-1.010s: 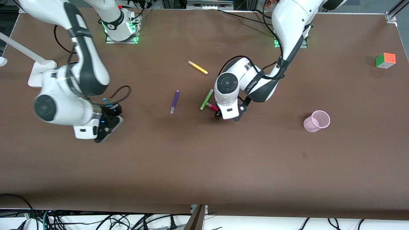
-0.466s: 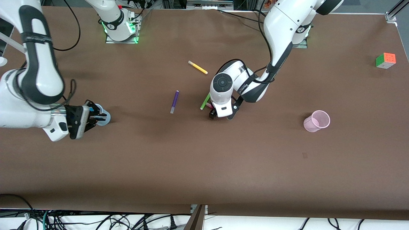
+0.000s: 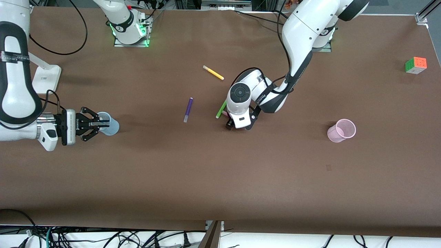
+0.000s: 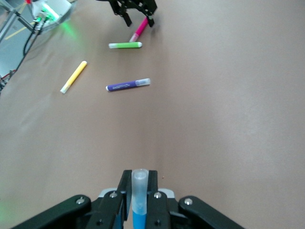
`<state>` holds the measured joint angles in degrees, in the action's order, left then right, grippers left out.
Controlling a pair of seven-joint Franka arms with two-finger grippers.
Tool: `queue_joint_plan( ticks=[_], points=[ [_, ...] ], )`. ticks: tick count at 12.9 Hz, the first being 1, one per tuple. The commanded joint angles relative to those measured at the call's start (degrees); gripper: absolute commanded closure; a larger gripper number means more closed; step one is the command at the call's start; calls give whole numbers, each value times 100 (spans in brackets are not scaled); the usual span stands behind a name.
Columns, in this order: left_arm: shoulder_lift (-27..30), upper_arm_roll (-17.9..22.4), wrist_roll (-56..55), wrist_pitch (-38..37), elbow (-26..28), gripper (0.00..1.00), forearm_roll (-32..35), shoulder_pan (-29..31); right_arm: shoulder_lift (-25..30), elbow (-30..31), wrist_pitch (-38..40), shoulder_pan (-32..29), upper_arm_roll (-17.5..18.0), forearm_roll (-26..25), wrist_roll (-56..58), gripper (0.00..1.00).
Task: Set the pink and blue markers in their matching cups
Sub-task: 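Lift the blue marker toward the blue cup while the left gripper grasps the pink marker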
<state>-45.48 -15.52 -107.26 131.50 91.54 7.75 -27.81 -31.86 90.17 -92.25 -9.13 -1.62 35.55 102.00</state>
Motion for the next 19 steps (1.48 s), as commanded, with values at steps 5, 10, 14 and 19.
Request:
queue_joint_plan(
  ticks=[5,10,14,19],
  points=[
    [-92,67,-357,271,-5,72,665,-233,-109,185,366,-423,75,277,1180,91],
    [30,67,-278,200,-14,100,702,-120,-189,168,366,-493,75,321,790,0],
    [705,-100,133,-667,-102,100,431,538,117,-113,375,-441,118,252,-1676,0],
    [1752,-399,1704,-1766,-128,100,-1000,1865,250,-877,418,-204,136,-327,-5158,0]
  ],
)
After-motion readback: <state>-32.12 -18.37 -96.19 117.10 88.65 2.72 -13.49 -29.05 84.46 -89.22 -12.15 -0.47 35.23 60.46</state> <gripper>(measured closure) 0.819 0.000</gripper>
